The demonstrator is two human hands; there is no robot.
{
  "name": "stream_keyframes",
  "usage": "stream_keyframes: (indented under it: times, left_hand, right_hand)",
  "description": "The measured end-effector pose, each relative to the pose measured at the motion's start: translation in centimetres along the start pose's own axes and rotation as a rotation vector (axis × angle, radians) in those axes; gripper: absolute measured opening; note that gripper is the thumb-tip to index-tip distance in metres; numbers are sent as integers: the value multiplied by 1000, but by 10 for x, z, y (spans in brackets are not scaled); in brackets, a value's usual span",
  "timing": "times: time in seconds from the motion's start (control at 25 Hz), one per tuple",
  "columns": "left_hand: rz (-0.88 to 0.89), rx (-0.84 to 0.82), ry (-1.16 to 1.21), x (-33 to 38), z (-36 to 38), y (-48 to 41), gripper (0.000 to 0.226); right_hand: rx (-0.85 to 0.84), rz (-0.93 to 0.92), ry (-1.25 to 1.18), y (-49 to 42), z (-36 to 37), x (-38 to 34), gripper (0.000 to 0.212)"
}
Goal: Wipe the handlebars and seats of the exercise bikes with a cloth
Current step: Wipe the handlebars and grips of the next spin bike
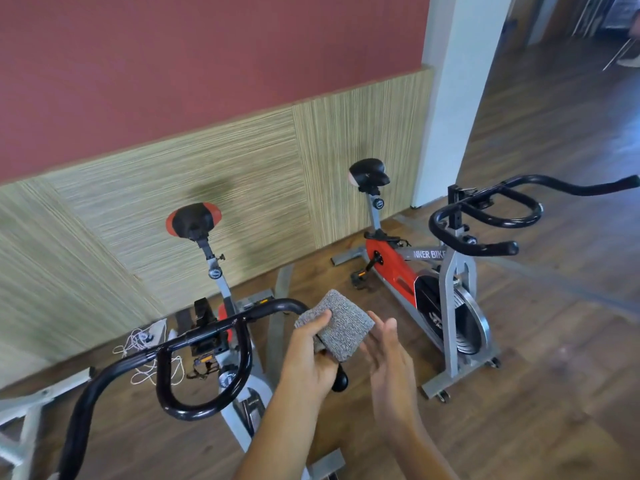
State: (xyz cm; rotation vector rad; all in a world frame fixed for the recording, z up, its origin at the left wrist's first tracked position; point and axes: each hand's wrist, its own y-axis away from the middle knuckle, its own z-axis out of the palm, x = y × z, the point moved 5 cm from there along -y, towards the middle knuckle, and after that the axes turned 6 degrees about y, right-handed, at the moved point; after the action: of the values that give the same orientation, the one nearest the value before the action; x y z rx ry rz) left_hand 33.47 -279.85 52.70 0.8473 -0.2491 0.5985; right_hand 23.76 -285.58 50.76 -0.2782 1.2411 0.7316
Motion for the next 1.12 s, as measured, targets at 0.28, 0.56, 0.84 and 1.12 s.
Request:
stream_keyframes:
  times: [0.28,0.56,0.84,1.12]
  left_hand:
    - [-140,-206,-107,-10,22,-25,47]
    - [-136,-374,-471,20,15,-53,30]
    - [377,-158,-1057,63,-42,-84,20]
    - [26,-52,-873,29,-95,-102,16]
  right_hand:
    - [-137,-21,-143,-32,16,-19,87]
    - [-110,99,-470,-47,33,-8,70]
    - [203,150,-185,-69,13,-7,35]
    - [-314,263,1289,-99,75,-13,19]
